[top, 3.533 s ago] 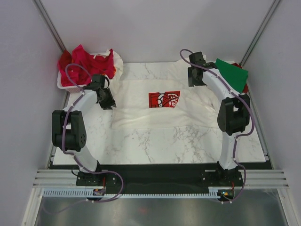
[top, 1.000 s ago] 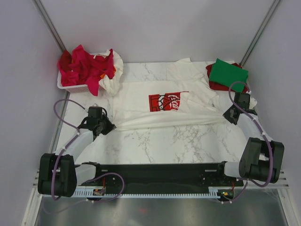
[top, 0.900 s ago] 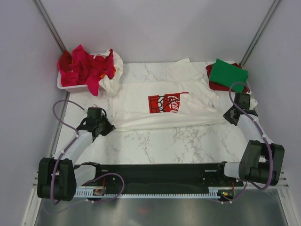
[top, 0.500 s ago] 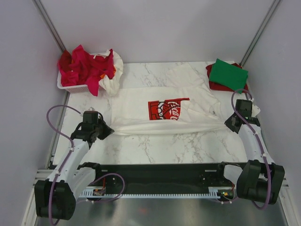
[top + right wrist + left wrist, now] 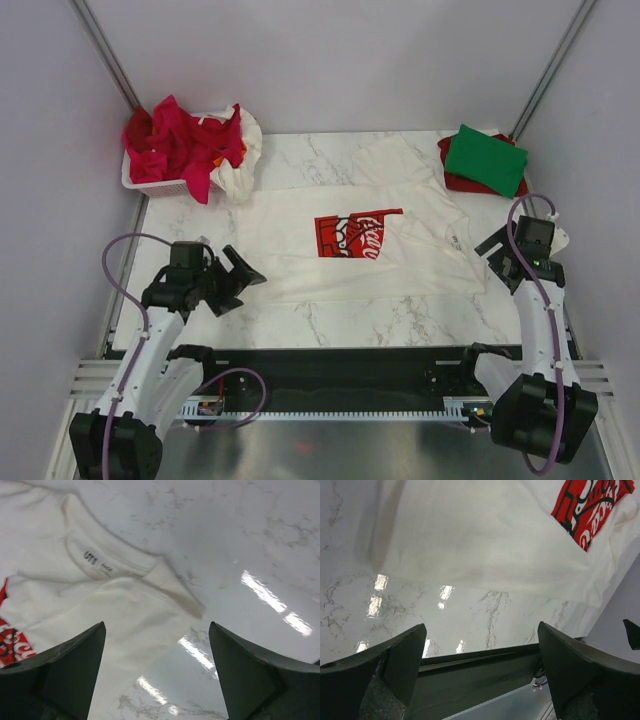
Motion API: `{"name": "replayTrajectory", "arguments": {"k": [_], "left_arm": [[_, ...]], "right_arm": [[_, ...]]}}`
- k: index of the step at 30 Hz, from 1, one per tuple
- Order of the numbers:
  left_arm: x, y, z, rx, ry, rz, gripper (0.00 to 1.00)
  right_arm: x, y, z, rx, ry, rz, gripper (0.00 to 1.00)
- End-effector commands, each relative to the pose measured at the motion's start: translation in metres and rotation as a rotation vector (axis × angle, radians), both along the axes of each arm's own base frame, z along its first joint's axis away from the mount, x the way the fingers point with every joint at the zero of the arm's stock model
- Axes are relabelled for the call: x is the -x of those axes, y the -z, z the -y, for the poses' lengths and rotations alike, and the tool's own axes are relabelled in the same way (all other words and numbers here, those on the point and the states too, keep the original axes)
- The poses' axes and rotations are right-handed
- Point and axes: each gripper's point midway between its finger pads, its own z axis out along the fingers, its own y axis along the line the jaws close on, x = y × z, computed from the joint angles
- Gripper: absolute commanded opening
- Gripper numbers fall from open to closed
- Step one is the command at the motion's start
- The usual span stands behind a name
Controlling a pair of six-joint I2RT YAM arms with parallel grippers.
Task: Fold and stack the t-shirts
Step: Fold the tshirt
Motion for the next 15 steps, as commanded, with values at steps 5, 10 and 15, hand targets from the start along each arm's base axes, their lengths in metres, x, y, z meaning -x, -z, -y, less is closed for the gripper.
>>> {"name": "replayTrajectory", "arguments": {"k": [5, 10, 15], "left_arm": [[-0.026, -0.056, -0.004, -0.140, 0.218, 0.244, 1.00], [-0.033, -0.063, -0.012, -0.200, 0.220, 0.325, 1.00], [-0.035, -0.071, -0.022, -0.249, 0.162, 0.373, 1.00]], "right_arm": [[-0.089, -0.060, -0.092, -0.003, -0.494, 0.190, 0.88], [-0.128, -0.063, -0.156, 0.056, -0.708, 0.121, 0.76], [-0.158, -0.025, -0.189, 0.159, -0.853, -0.053, 0.56]]}}
